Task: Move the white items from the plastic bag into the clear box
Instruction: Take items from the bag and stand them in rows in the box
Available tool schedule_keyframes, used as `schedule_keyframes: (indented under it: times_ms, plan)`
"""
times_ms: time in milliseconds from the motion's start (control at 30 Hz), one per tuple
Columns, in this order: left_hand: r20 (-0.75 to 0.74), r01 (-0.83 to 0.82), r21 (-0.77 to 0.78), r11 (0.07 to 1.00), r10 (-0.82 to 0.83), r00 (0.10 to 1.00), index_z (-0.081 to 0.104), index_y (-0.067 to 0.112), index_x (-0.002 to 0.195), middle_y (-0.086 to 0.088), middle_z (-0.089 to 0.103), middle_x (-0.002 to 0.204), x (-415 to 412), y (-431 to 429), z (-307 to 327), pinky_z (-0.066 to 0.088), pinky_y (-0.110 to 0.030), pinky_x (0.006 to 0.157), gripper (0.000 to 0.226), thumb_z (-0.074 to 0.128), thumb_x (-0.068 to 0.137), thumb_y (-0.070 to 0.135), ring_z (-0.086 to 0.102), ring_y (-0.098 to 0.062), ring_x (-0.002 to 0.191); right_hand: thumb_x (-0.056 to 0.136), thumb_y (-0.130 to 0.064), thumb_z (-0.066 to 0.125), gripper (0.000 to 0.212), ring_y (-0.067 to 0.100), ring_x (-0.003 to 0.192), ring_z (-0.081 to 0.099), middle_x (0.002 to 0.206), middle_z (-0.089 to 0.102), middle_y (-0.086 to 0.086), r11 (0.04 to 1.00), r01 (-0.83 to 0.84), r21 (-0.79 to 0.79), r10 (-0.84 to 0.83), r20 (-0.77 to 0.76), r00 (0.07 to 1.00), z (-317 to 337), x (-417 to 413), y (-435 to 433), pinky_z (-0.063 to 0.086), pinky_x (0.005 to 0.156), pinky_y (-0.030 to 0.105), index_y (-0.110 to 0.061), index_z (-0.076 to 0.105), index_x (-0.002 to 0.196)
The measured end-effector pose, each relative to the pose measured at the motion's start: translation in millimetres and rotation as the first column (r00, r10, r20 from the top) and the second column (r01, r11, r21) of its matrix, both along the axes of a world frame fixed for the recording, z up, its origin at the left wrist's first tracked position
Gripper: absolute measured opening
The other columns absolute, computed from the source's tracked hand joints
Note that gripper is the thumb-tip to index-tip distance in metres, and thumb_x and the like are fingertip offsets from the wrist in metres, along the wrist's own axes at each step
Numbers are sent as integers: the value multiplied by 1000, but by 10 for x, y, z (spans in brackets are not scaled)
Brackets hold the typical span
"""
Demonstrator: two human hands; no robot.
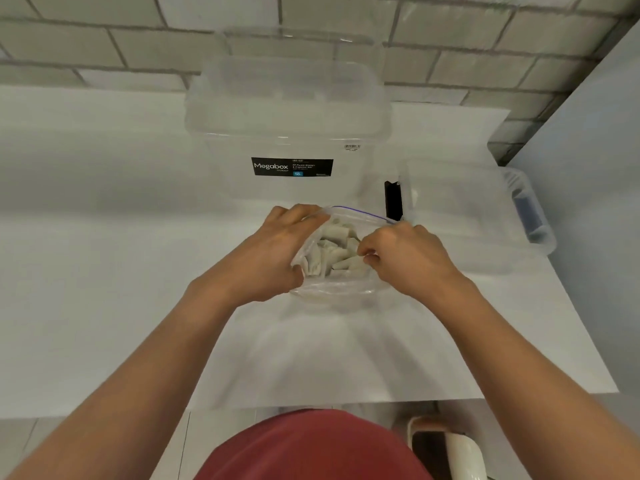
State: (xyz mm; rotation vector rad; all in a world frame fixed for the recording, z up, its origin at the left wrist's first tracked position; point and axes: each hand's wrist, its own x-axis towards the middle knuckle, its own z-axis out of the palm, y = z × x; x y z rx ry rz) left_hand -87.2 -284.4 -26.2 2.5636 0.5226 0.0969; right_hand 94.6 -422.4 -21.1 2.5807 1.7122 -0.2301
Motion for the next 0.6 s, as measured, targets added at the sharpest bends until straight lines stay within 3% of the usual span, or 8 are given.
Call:
schedule_keyframes:
  times_ms: [133, 333, 467, 600]
  plan:
    - [34, 32, -28, 999, -31, 999, 25, 29, 154, 15, 25, 151, 16, -67, -53, 38, -28, 101, 90, 61, 76, 2, 25, -11, 125, 93, -14, 59, 24, 28, 93, 65, 99, 68, -3, 998, -19, -52, 27, 160, 987, -136, -70, 121, 40, 64, 31, -32, 72, 103]
    - [78, 60, -52, 997, -56, 995, 28, 26, 154, 12, 28, 150, 57, -73, -67, 39, -30, 102, 86, 64, 78, 5, 28, -14, 125, 98, -11, 53, 20, 32, 101, 66, 117, 62, -1, 994, -40, -100, 63, 239, 969, -247, -135, 171, 36, 64, 34, -18, 67, 112]
    - [98, 45, -52, 998, -40, 994, 33, 25, 152, 7, 32, 150, 59, -53, -74, 33, -26, 105, 78, 69, 83, 14, 31, -18, 129, 98, -22, 55, 14, 30, 100, 64, 112, 63, -7, 999, -50, 19, 47, 119, 992, -227, -147, 134, 39, 64, 33, -26, 68, 103]
    - [114, 36, -78, 996, -27, 993, 46, 31, 143, 7, 34, 149, 45, -4, -50, 26, -19, 102, 67, 74, 83, 23, 31, -15, 130, 94, -31, 59, 4, 18, 89, 67, 88, 69, -13, 987, -10, 160, 26, -98, 995, -7, -142, 58, 56, 69, 37, -33, 63, 95]
